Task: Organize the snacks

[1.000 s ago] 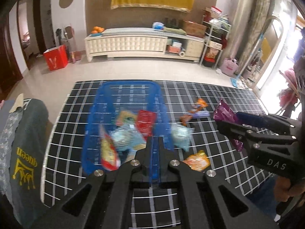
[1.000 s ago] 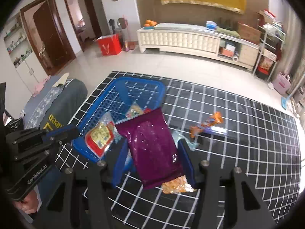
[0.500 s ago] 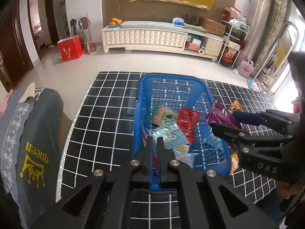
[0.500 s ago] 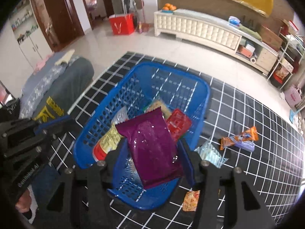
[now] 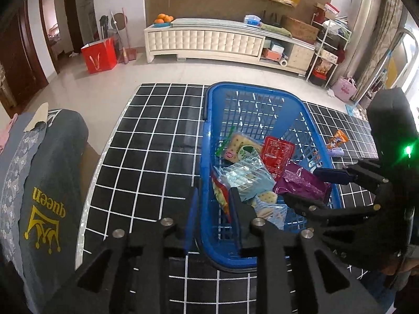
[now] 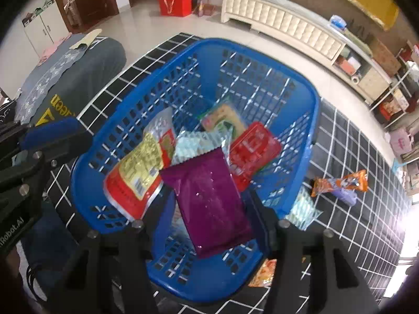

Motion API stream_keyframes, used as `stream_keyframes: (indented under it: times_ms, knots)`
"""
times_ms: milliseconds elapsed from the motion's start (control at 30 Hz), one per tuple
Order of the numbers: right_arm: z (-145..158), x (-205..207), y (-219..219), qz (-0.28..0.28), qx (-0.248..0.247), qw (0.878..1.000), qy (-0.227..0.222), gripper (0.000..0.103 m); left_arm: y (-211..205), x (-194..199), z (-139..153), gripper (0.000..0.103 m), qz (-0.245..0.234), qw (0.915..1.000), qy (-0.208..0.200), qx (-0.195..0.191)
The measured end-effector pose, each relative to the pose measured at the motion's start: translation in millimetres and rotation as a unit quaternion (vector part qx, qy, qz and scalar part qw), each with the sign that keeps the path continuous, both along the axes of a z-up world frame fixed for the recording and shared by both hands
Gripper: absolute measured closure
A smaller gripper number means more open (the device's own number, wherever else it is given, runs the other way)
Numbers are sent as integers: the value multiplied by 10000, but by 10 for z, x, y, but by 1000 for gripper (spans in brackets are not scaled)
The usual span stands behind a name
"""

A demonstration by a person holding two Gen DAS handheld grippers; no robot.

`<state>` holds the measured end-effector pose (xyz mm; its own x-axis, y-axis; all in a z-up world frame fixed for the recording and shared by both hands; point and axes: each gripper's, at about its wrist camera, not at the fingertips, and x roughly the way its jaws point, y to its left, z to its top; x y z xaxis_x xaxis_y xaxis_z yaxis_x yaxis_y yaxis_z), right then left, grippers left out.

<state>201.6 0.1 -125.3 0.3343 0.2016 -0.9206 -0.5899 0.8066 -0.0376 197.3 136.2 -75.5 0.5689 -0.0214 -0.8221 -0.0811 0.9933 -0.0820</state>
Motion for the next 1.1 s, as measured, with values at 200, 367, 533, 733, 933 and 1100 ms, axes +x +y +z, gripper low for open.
stream_keyframes:
  times_ms: [200, 367, 533, 733, 933, 1100]
  knots:
    - [45, -110, -18, 173, -150, 9995, -211, 25, 39, -42, -7, 69, 129, 9998, 42, -114]
    - [184, -167, -163, 105, 62, 9995, -300, 24, 24, -80, 10, 64, 220, 9995, 124, -204]
    - [377, -210, -446, -53, 305, 9985, -456, 23, -143, -144, 85, 63, 103, 9999, 106, -72]
    - [535, -267, -913, -323, 446, 9964, -638, 22, -462, -229, 267, 43, -130, 9998, -104, 98]
    - [604, -304, -1435, -701, 579, 9931, -737, 18, -869, -275, 406, 32, -465, 9985, -257, 165]
    - [561, -407, -1870, -953, 660, 9904, -753, 16, -1306, -299, 403, 31, -807, 9956, -318, 353]
